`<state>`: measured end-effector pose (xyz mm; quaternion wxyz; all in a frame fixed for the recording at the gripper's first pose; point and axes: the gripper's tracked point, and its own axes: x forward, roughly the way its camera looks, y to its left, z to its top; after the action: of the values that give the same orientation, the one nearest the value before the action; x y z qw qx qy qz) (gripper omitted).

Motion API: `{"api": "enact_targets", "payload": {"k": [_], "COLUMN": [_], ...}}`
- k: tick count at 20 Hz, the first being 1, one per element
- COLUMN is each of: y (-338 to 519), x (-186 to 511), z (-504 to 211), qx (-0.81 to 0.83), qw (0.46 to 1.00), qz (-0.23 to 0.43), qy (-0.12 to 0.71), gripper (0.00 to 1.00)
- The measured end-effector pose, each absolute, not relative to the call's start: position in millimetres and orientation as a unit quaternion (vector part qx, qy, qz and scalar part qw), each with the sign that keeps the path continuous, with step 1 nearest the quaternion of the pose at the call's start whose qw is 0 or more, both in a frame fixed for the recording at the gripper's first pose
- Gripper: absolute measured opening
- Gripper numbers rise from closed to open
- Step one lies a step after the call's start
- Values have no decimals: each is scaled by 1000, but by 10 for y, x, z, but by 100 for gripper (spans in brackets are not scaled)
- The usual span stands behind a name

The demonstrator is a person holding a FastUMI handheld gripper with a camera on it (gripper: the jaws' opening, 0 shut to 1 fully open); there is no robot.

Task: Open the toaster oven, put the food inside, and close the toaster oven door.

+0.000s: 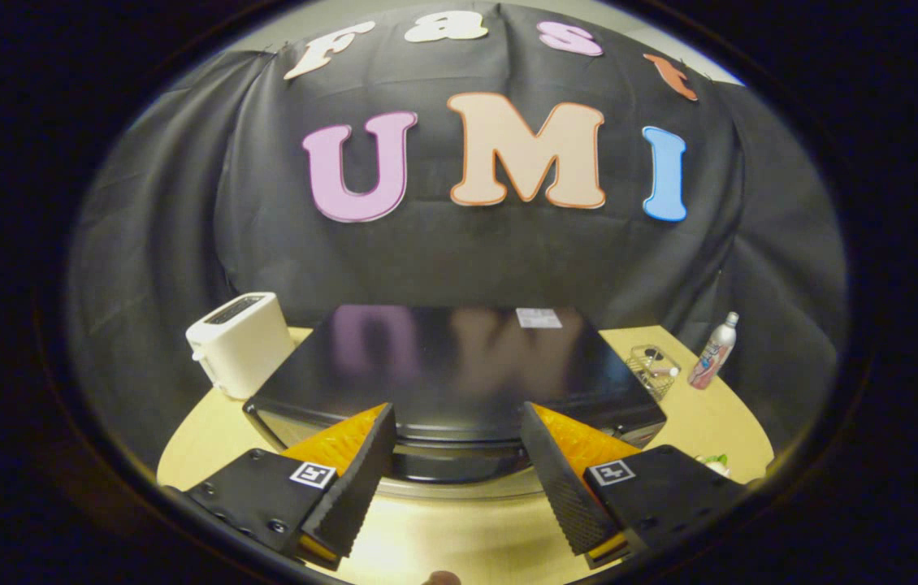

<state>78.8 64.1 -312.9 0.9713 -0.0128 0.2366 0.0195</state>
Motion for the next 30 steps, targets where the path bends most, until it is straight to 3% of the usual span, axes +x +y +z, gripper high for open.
{"api": "enact_targets", "payload": {"k": [15,30], "y": [589,527], "x": [346,-435], "z": [-3207,-3638], "qx": [-1,-14], "qw": [974,957], "qz": [-4,-13], "qy": [226,290], "gripper": [99,99]}}
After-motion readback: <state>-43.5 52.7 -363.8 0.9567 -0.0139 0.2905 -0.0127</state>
